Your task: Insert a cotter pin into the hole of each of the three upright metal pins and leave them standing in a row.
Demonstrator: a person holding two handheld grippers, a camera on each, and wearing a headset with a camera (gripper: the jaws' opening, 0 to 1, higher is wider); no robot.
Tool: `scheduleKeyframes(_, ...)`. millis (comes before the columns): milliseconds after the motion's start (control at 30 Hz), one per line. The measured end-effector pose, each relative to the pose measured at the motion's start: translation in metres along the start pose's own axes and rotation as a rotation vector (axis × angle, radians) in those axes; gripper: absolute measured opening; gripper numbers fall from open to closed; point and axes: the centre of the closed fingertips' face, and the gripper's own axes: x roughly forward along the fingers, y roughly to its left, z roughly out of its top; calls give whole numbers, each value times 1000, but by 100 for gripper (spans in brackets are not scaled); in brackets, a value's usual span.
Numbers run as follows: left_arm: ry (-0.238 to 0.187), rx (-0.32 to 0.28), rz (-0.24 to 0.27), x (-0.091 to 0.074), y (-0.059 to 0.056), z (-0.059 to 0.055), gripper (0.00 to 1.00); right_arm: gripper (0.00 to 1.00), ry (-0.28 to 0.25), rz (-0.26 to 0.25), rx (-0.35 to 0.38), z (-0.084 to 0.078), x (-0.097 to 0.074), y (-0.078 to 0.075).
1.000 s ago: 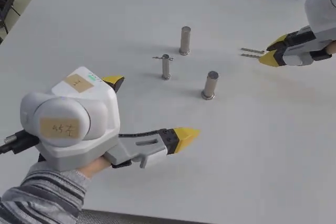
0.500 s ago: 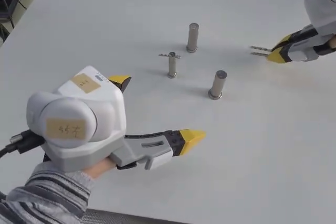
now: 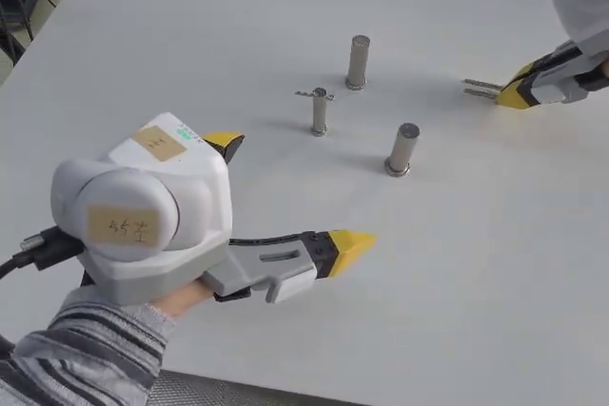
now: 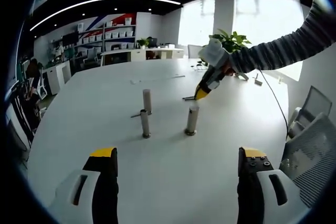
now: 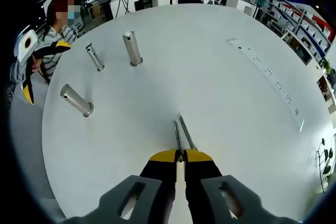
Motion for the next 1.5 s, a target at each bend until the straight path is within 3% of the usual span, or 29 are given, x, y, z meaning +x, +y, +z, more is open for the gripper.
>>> scheduleKeyframes(267,5,6,-1,0,-1,0,93,0,47,-9,-132,0,-2,9)
scheduleKeyframes(467,24,10,9,-2,2,-1,90,0,46,-40,-201,4,-7,15)
scheduleKeyframes(633,39,1,15,-3,4,-3,85,0,10,-53,-213,16,-18,23)
scheduleKeyframes(767,51,27,0,-3,1,-3,79,0,-23,-63,-233,23,-30,36)
scheduleKeyframes(1067,33,48,-39,-2,-8,7,75,0,-77,-43,-309,34,-44,57)
scheduleKeyframes(1500,11,-32,-97,-3,-22,14,62,0,-170,-21,-428,53,-60,108)
